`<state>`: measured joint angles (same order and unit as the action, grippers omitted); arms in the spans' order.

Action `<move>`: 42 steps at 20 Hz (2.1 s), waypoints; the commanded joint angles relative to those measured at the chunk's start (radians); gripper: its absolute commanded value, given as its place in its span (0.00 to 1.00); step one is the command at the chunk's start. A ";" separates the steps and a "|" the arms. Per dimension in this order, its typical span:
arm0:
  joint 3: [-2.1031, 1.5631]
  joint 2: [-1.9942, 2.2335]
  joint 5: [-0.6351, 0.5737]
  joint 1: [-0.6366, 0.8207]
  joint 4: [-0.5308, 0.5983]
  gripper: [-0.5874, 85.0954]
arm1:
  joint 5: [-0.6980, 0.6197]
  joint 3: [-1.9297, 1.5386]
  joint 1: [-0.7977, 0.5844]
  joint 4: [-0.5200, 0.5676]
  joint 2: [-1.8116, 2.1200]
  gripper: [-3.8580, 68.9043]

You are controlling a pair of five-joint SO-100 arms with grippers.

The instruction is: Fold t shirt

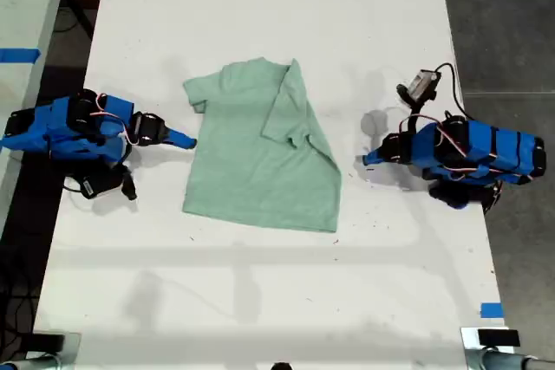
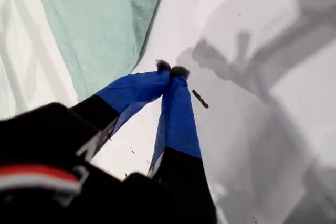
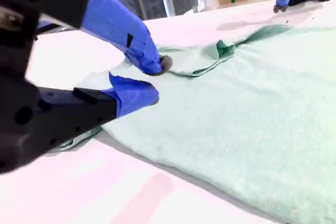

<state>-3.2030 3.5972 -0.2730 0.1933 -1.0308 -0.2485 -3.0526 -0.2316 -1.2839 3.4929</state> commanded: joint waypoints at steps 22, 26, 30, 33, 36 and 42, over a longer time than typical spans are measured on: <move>-0.003 0.006 -0.005 -0.003 -0.002 0.06 | 0.005 -0.052 -0.014 -0.003 0.017 0.05; -0.002 0.006 -0.114 -0.014 0.005 0.06 | 0.000 -0.052 -0.017 -0.002 0.017 0.05; 0.002 0.006 -0.035 0.003 0.000 0.06 | 0.000 -0.052 -0.017 -0.002 0.017 0.05; 0.084 0.008 0.031 -0.097 0.014 0.07 | 0.000 -0.052 -0.017 -0.002 0.017 0.05; 0.103 0.008 0.308 -0.176 -0.011 0.07 | -0.002 -0.052 -0.017 -0.002 0.017 0.05; 0.130 0.009 0.172 -0.086 0.064 0.01 | -0.002 -0.052 -0.017 -0.002 0.017 0.05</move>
<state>-3.1385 3.5972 -0.0015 0.0430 -1.0278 -0.2485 -3.0526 -0.2362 -1.2839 3.4929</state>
